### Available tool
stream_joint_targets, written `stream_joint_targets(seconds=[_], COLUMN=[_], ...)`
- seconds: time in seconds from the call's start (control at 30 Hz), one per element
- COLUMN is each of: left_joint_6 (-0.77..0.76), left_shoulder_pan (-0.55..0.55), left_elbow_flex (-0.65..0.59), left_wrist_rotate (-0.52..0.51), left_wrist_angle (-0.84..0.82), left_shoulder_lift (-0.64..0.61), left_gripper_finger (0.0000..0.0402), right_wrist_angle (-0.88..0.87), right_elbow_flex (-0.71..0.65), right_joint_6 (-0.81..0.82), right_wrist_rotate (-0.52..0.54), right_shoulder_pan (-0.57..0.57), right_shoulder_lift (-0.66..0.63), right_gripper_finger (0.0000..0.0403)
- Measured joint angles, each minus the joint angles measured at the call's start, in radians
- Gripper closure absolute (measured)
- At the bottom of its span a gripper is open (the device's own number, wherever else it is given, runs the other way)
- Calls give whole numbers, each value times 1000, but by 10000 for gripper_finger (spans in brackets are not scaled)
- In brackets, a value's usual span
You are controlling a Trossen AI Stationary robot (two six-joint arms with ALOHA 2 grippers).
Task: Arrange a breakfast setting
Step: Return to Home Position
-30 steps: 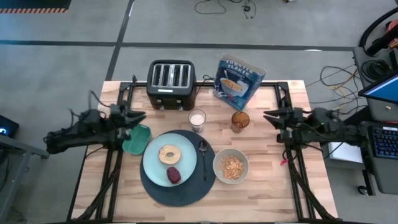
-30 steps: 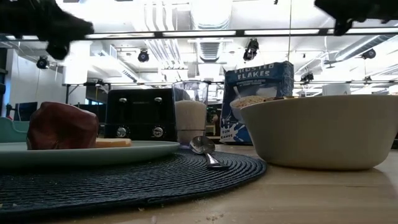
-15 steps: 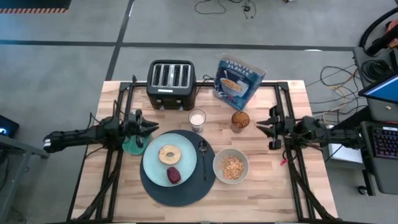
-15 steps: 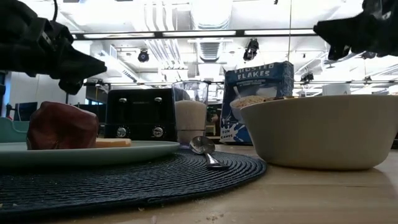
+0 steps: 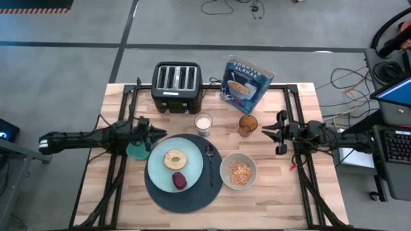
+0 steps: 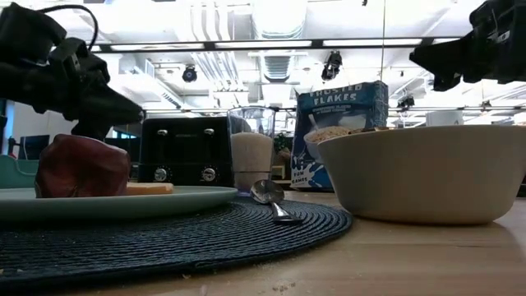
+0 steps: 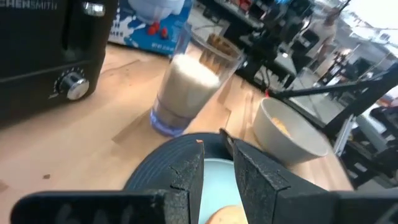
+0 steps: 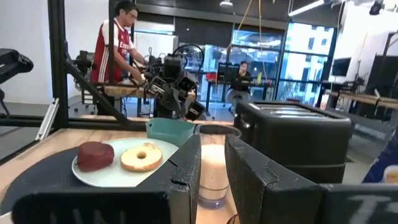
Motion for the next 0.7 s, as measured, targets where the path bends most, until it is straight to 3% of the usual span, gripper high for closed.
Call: stream_joint_targets(seconds=[0.7], left_joint_6=[4], left_shoulder_pan=[0], left_elbow_flex=[0], left_wrist_rotate=[1], left_wrist_angle=[0], left_shoulder_lift=[62], left_gripper_finger=[331], right_wrist_angle=[-1], right_elbow_flex=[0], right_joint_6=[8], right_wrist_rotate=[0], right_shoulder_pan=[0], right_shoulder_lift=[27], right_gripper_finger=[339])
